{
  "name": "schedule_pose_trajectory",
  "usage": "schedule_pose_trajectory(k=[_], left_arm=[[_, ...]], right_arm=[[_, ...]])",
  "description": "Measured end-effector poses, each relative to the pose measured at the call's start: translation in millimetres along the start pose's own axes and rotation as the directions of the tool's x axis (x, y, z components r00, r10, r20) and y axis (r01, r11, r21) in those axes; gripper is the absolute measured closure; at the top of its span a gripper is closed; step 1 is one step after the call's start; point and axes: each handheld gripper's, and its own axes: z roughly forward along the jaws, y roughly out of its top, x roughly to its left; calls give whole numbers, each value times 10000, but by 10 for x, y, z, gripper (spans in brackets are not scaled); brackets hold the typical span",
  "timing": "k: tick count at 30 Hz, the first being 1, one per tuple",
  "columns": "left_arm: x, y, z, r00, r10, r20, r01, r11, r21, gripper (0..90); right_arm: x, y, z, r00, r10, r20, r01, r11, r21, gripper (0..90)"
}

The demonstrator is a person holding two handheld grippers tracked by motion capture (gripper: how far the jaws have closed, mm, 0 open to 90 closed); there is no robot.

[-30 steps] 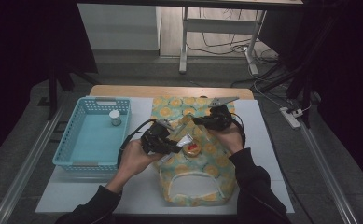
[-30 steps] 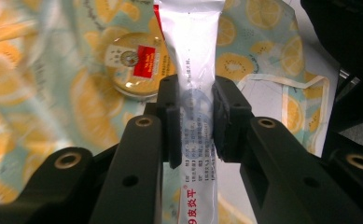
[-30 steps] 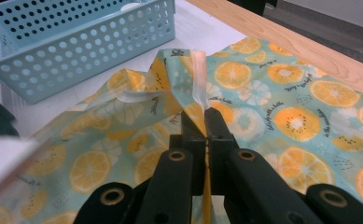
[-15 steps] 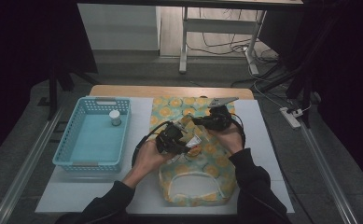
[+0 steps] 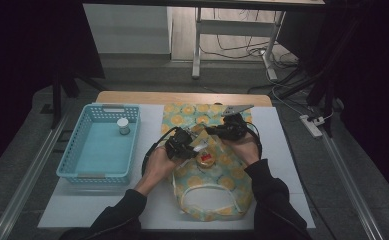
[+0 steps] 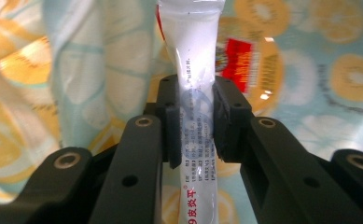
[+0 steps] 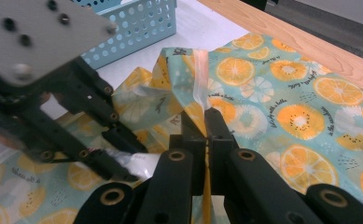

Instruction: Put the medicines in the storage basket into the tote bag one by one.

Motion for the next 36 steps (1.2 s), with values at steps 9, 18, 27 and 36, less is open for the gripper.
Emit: schedule_pose_trajectory(k=[9, 18, 27, 36], left_arm=[[114, -11, 114, 9999, -92, -114, 93, 9999, 120, 737], [109, -9, 6, 9999, 128, 80, -127, 9999, -71, 635], [77, -46, -185, 9962, 68, 866, -25, 9988, -498, 550], [35, -111, -391, 9922, 350, 1193, -243, 9956, -900, 381]], right_arm=[[20, -9, 49, 9999, -115, 27, 115, 9998, 170, 896], [2, -14, 31, 9999, -77, 65, 76, 9999, 100, 896], [-1, -16, 32, 10000, -61, 57, 60, 9999, 104, 896], [0, -20, 31, 10000, -44, 60, 44, 9999, 115, 895]])
